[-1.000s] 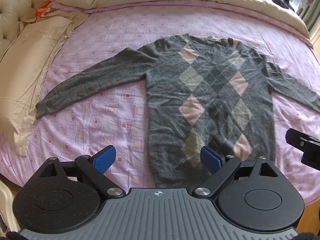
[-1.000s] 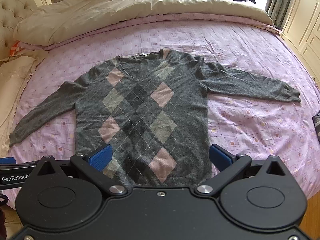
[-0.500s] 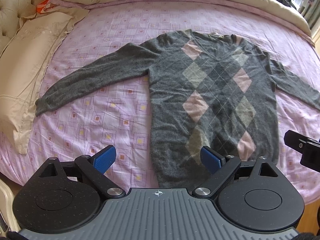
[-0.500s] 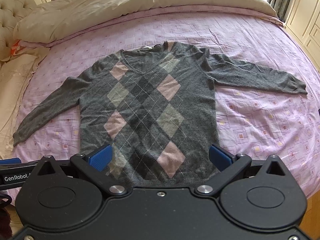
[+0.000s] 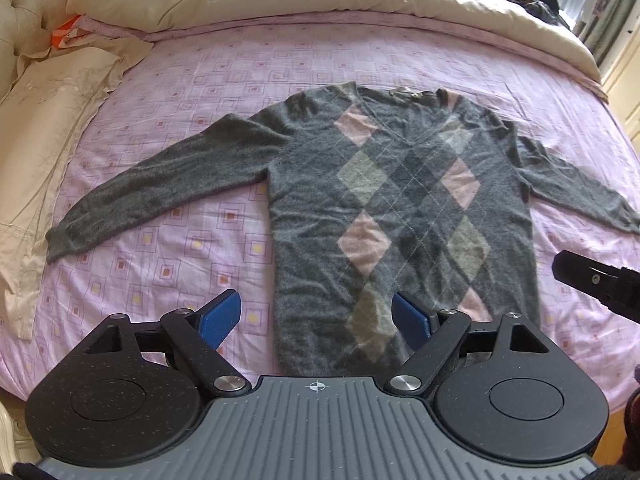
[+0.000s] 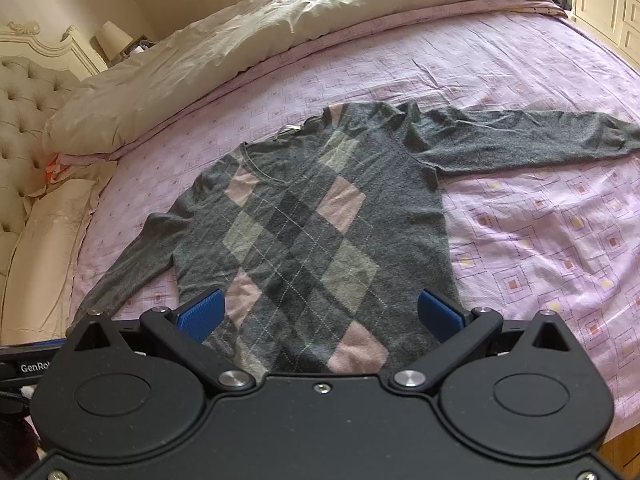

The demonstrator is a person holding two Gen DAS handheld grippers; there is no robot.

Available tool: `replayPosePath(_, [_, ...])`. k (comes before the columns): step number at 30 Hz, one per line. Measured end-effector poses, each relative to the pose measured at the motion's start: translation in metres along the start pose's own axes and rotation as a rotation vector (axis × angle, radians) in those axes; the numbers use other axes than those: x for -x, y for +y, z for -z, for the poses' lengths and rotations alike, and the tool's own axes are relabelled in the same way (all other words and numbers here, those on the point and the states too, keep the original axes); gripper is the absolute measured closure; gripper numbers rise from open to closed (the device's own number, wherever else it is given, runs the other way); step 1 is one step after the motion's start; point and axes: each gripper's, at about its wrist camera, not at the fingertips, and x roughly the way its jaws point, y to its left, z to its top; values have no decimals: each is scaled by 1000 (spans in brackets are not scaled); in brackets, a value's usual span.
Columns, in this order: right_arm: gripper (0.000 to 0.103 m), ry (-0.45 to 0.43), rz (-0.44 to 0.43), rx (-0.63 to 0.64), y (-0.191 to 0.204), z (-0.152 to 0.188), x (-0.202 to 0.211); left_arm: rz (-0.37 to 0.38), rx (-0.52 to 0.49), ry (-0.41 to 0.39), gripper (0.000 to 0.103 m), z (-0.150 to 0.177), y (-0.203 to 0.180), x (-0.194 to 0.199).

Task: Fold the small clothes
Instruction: 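Grasp the grey sweater sleeve cuff with the right tool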

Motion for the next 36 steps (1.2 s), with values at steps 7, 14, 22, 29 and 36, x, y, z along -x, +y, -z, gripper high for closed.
replayPosePath(7, [1, 59, 70, -36, -75, -25, -29, -21, -25, 23, 32, -15, -27, -19])
replayPosePath(14, [1, 18, 169, -71, -165, -72, -52, -54, -28, 47, 36, -32, -68, -34])
replayPosePath(22, [36, -1, 309, -141, -279, -121, -73, -44, 28, 24, 36, -55, -111, -48])
replayPosePath(29, [45, -35, 312, -340, -366, -137, -79, -79, 8, 15, 36, -71, -146, -57])
replayPosePath(36, [45, -93, 242, -608, -427, -126, -95, -105, 11, 45, 36, -76, -162, -67])
